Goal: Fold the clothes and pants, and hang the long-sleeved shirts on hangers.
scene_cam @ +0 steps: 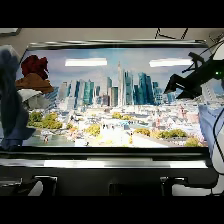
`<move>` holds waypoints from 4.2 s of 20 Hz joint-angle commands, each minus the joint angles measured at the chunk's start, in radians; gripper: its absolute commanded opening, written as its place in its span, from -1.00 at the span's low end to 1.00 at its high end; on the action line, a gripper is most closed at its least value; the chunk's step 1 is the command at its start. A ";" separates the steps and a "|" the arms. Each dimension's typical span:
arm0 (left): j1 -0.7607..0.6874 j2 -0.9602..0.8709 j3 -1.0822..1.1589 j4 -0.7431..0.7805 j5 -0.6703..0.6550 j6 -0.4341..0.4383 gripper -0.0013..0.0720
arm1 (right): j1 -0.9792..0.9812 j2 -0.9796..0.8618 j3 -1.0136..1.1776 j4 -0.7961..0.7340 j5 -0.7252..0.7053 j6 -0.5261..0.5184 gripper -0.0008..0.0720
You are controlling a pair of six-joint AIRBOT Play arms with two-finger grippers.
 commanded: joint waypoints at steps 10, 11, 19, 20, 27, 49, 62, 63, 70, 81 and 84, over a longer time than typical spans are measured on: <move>-1.011 -0.534 -0.020 -0.055 0.224 -0.095 -0.90 | 0.001 0.157 0.000 -0.100 -0.012 -0.036 0.74; -1.062 -0.627 -0.015 -0.112 0.224 -0.095 -0.82 | 0.001 0.158 0.000 -0.146 -0.004 -0.036 0.74; -0.856 -0.703 0.237 0.127 -0.313 0.044 0.96 | 0.001 0.139 -0.040 -0.187 -0.016 -0.062 0.90; -0.772 -0.671 0.238 0.166 -0.355 0.043 0.96 | 0.002 0.139 -0.087 -0.138 -0.014 -0.062 0.90; -0.408 -0.591 -0.121 0.162 -0.562 0.052 0.96 | 0.002 0.140 -0.562 0.136 -0.130 -0.141 0.94; -0.532 -0.476 -0.446 -0.115 -0.123 0.089 -0.90 | 0.001 0.144 -1.017 0.341 -0.497 -0.220 -0.87; -0.087 0.065 0.455 0.021 -0.122 0.089 -0.90 | -0.002 0.676 -0.128 0.115 -0.552 -0.154 -0.87; -0.070 0.083 0.459 0.031 -0.123 0.089 -0.90 | -0.002 0.697 -0.128 0.101 -0.481 -0.154 -0.87; -0.054 0.047 0.263 0.059 -0.231 0.086 -0.90 | -0.002 0.676 -0.434 0.014 -0.074 -0.053 -0.87; -0.241 -0.473 -0.121 -0.057 0.251 0.145 -0.89 | -0.001 0.252 -0.853 0.361 -0.933 -0.045 -0.86; -0.287 -0.611 -0.121 -0.057 0.184 0.087 -0.89 | -0.001 0.133 -0.853 0.480 -0.969 -0.046 -0.86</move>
